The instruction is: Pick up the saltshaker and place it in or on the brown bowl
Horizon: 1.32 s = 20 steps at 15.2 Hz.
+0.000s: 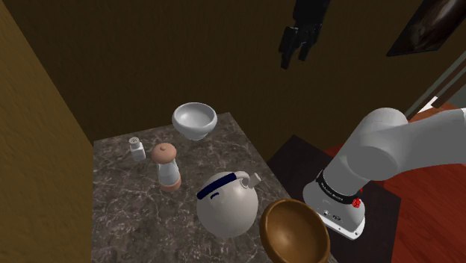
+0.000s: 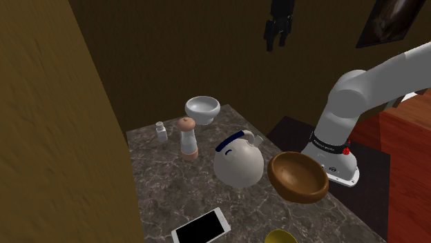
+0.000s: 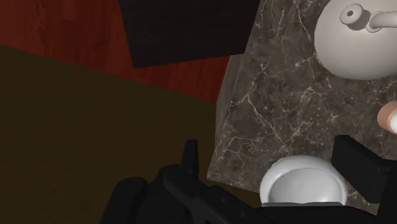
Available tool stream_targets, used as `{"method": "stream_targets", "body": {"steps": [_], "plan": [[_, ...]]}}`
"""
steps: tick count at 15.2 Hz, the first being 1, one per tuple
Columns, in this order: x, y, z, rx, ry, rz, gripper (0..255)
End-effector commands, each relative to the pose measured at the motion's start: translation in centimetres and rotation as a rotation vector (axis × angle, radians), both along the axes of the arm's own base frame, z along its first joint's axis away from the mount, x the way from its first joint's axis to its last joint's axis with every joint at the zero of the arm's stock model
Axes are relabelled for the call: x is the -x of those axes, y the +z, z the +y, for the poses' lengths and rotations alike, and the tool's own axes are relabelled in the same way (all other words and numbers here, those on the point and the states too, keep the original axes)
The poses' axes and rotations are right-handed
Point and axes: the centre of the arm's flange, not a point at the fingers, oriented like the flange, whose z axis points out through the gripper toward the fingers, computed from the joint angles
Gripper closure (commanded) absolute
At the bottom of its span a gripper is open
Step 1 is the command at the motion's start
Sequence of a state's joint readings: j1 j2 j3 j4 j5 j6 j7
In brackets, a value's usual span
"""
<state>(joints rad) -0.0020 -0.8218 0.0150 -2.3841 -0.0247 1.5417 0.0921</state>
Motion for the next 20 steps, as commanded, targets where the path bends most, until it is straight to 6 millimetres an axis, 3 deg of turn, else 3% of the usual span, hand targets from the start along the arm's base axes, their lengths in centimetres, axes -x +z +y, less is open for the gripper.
{"method": "stream_targets", "body": {"steps": [1, 20], "plan": [[0.0, 0.0, 0.0, 0.000, 0.000, 0.000, 0], [-8.0, -10.4, 22.4, 0.049, -0.080, 0.048, 0]]}}
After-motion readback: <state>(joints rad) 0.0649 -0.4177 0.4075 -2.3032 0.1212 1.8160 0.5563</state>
